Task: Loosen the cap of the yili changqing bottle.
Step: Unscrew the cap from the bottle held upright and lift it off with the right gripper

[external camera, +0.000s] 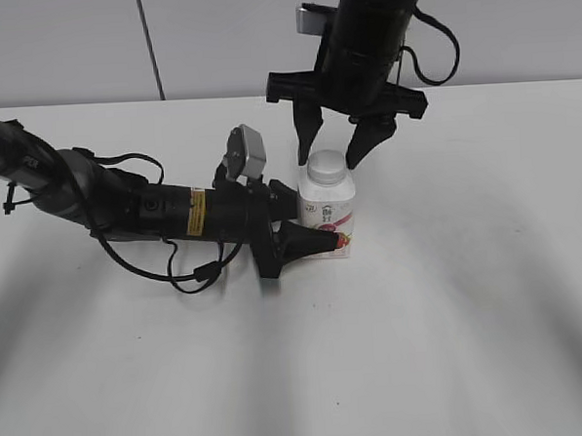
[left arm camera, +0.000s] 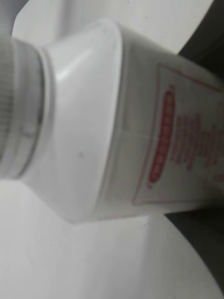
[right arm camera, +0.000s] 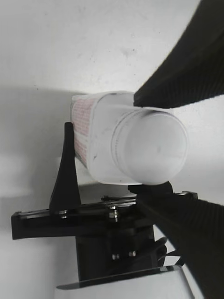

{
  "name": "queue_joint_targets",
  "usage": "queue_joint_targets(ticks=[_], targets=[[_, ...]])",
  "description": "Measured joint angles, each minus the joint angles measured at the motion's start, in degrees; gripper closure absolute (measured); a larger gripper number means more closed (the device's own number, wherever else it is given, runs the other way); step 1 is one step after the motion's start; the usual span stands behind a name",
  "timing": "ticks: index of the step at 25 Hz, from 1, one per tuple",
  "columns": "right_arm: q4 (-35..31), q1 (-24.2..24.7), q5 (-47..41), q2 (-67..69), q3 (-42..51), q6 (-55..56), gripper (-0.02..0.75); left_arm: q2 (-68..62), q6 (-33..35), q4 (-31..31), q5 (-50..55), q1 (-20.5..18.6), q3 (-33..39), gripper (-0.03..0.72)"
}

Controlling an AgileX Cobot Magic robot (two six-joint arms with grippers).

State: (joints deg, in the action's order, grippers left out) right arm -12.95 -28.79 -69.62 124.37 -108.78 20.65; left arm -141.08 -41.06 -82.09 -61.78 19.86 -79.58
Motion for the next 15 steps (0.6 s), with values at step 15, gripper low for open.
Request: queue_joint_targets(ticks=[15], targets=[[1.2,-0.4,-0.1,0.8,0.0,-0.3,0.342,0.0,0.0,0.1,0.0,0.0,0.0,0.276]])
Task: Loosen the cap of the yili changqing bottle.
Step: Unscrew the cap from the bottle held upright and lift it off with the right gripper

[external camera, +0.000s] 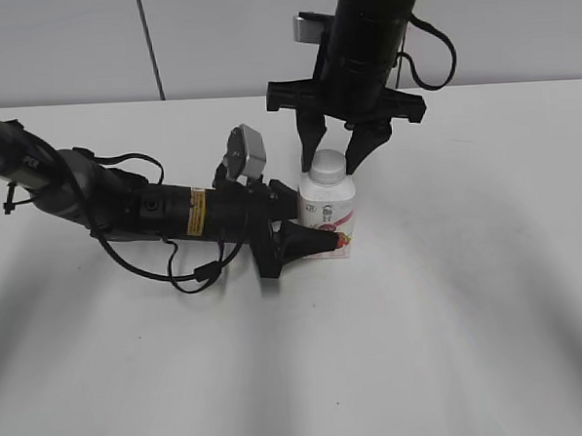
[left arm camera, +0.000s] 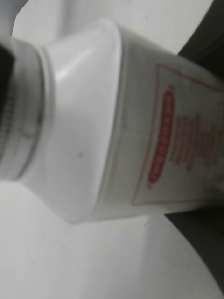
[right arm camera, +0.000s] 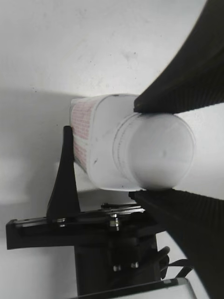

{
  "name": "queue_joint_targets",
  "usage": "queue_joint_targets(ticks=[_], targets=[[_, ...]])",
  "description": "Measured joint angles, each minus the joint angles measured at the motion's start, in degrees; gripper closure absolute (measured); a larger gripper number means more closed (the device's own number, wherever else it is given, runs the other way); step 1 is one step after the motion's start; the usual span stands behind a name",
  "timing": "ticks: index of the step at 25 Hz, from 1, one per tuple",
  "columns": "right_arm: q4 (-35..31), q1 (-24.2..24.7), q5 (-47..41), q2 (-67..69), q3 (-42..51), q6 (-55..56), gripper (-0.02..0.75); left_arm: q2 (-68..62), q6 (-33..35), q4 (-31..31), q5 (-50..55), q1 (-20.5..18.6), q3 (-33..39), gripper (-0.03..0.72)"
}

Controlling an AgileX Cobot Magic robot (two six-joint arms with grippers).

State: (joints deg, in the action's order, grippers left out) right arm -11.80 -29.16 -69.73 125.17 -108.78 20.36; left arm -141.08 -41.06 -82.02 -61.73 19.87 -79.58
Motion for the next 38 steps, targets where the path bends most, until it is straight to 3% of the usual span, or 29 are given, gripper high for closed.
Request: queue_joint_targets(ticks=[6,28,38], targets=[[0.0,0.0,0.0,0.0,0.0,-6.3,0.342,0.0,0.0,0.0,0.0,0.0,0.0,0.276],[-0.5,0.0,0.0,0.0,-0.1,-62.2,0.349,0.0,0.4,0.0,0.1,0.0,0.0,0.295],[-0.6,0.0,-0.1,0.1,-0.2,-82.1,0.349,0.0,0.6,0.2,0.1,0.0,0.0,0.298]])
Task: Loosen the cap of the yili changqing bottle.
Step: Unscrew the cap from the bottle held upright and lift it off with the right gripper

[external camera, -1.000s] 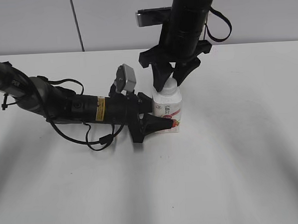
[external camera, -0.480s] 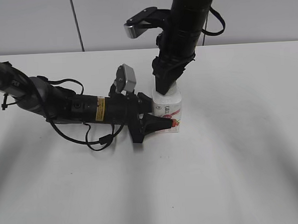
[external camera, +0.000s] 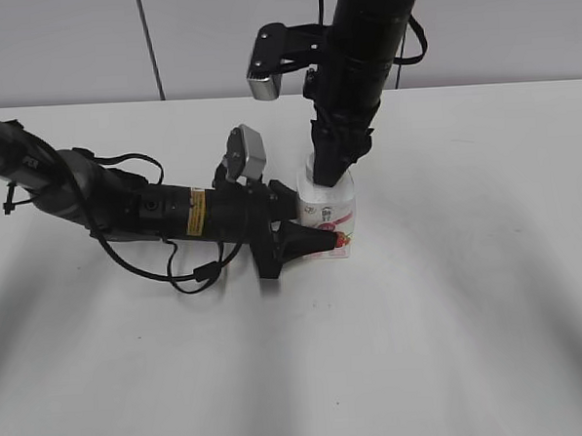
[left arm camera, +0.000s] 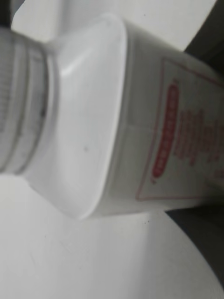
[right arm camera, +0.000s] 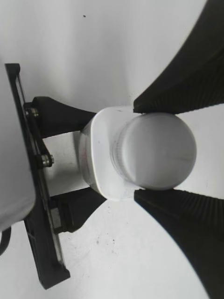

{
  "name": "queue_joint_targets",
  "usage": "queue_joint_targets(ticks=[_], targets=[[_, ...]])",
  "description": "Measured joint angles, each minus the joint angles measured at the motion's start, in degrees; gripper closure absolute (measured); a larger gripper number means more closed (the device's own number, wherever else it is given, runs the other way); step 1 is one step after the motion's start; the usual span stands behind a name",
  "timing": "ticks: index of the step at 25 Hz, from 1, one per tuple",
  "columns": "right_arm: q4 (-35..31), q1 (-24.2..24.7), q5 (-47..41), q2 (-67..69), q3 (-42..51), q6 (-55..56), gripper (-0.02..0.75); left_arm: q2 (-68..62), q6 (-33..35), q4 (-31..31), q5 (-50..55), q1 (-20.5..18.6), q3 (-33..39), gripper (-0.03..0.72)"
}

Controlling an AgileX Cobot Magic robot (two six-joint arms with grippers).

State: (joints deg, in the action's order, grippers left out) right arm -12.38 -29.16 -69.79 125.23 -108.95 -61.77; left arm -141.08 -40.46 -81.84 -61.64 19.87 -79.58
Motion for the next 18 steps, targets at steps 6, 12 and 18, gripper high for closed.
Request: queue_joint_targets(ticks=[6,12,18], targets=[[0.2,0.0,0.0,0.0,0.0,-4.2,0.349,0.0,0.0,0.0,0.0,0.0,0.0,0.298],[0.2,0.0,0.0,0.0,0.0,-4.5,0.349,0.0,0.0,0.0,0.0,0.0,0.0,0.298],[0.3,0.0,0.0,0.0,0.0,-4.6,0.349,0.0,0.0,0.0,0.0,0.0,0.0,0.3]])
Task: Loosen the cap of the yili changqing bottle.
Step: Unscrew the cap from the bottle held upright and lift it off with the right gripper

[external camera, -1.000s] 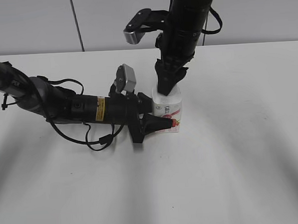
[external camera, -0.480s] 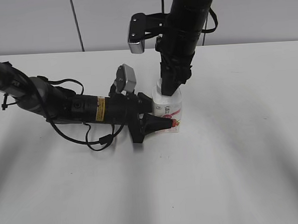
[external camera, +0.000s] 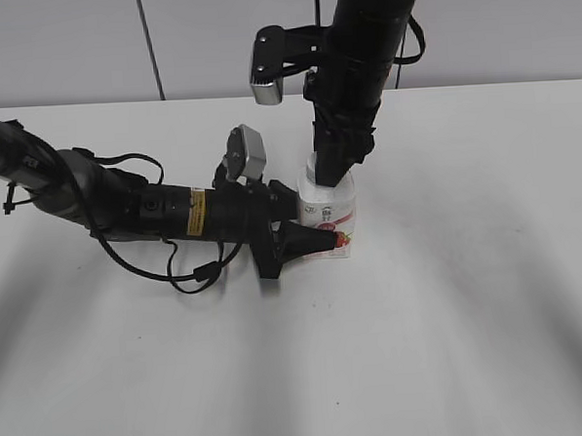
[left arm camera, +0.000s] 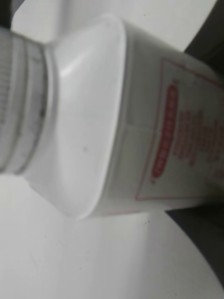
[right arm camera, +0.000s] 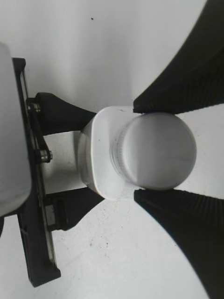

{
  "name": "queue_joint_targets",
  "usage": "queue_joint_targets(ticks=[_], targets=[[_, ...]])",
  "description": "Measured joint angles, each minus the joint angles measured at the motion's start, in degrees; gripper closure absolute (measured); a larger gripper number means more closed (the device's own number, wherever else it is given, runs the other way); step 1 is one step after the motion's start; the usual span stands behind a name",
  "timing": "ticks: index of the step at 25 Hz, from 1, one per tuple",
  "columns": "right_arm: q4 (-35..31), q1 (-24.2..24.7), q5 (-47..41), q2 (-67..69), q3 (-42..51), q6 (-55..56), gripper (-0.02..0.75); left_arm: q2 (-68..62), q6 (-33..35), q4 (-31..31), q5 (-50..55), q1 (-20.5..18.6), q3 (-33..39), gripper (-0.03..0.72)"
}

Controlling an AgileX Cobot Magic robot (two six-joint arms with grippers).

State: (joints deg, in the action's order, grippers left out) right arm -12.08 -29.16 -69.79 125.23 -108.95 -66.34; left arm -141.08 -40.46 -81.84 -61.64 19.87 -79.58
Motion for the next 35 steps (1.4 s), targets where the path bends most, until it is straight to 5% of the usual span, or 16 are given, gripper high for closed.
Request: queue_joint_targets(ticks=[21,35], targets=[[0.7,0.0,-0.4,0.2,-3.1,3.5,0.213,0.0,-0.2,0.2,0.0,0.0,0.0,0.301],[3.0,0.0,-0.3,0.3,-9.3,52.3,0.213,0.0,-0.2,0.2,0.0,0.0,0.0,0.301]])
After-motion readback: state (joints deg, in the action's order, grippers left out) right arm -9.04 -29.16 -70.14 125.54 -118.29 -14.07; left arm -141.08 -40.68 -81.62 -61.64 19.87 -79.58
